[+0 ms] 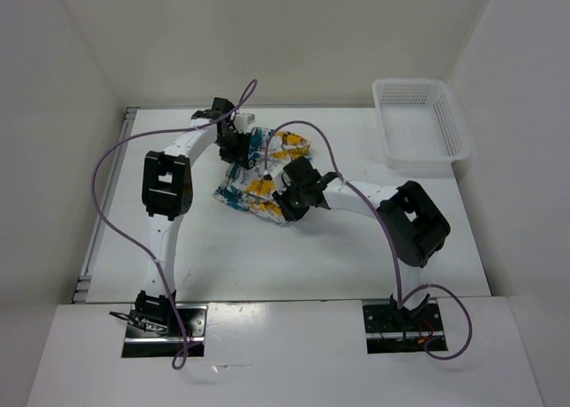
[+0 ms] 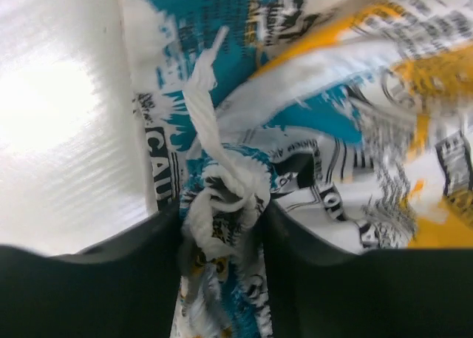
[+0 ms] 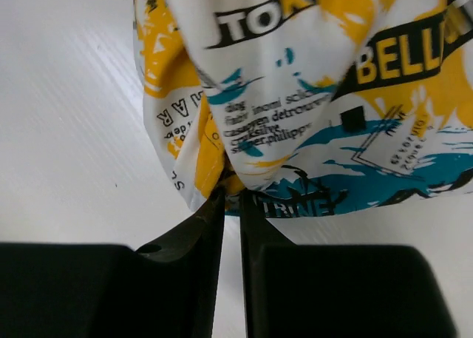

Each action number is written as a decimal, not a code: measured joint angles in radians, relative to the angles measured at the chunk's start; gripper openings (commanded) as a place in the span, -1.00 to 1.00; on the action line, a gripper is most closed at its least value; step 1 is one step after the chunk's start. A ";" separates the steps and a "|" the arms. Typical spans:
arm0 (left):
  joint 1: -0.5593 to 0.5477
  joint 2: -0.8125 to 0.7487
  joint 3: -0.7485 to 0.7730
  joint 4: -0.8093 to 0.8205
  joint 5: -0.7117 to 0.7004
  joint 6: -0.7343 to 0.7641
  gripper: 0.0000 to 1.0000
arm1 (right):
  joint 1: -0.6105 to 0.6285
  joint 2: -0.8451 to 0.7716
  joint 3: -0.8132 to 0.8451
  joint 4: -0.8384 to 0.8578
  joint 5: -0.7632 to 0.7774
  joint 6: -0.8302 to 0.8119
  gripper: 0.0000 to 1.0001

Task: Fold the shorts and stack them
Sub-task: Fold the shorts

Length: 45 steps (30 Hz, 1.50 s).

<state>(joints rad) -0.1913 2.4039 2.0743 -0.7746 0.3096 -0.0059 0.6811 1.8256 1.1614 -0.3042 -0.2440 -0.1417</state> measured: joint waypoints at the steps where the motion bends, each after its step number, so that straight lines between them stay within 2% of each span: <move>1: 0.000 0.000 -0.010 0.004 -0.003 0.005 -0.37 | 0.017 0.007 -0.008 0.004 0.013 -0.019 -0.68; 5: -0.001 0.000 -0.026 0.024 -0.011 0.002 -0.57 | 0.052 0.050 -0.010 0.025 0.064 -0.066 -0.74; 7: -0.001 -0.006 -0.038 0.038 -0.013 0.000 -0.59 | 0.051 0.053 -0.009 0.039 0.097 -0.074 -0.74; 16: 0.003 -0.047 -0.108 0.091 -0.033 0.000 -0.62 | 0.028 0.069 -0.002 0.084 0.308 -0.169 -0.77; 22: 0.005 -0.143 -0.269 0.150 -0.040 0.001 -0.59 | -0.064 0.124 0.088 0.084 0.392 -0.235 -0.66; 27: 0.009 -0.176 -0.326 0.158 -0.023 0.001 -0.52 | -0.085 0.125 0.183 0.048 0.372 -0.265 -0.66; 34: 0.010 -0.167 -0.267 0.146 -0.007 0.001 -0.47 | -0.084 0.012 0.215 0.005 0.261 -0.241 -0.66; 38: 0.010 -0.167 -0.254 0.146 -0.002 0.002 -0.42 | -0.075 -0.016 0.306 0.006 0.180 -0.184 -0.66; 45: 0.010 -0.167 -0.238 0.131 -0.001 0.002 -0.33 | 0.020 0.129 0.445 0.074 0.074 -0.103 -0.69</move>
<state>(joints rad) -0.1818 2.2372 1.8362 -0.6434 0.3088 -0.0044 0.7013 1.9545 1.6066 -0.2302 -0.1696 -0.2443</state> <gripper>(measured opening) 0.325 0.164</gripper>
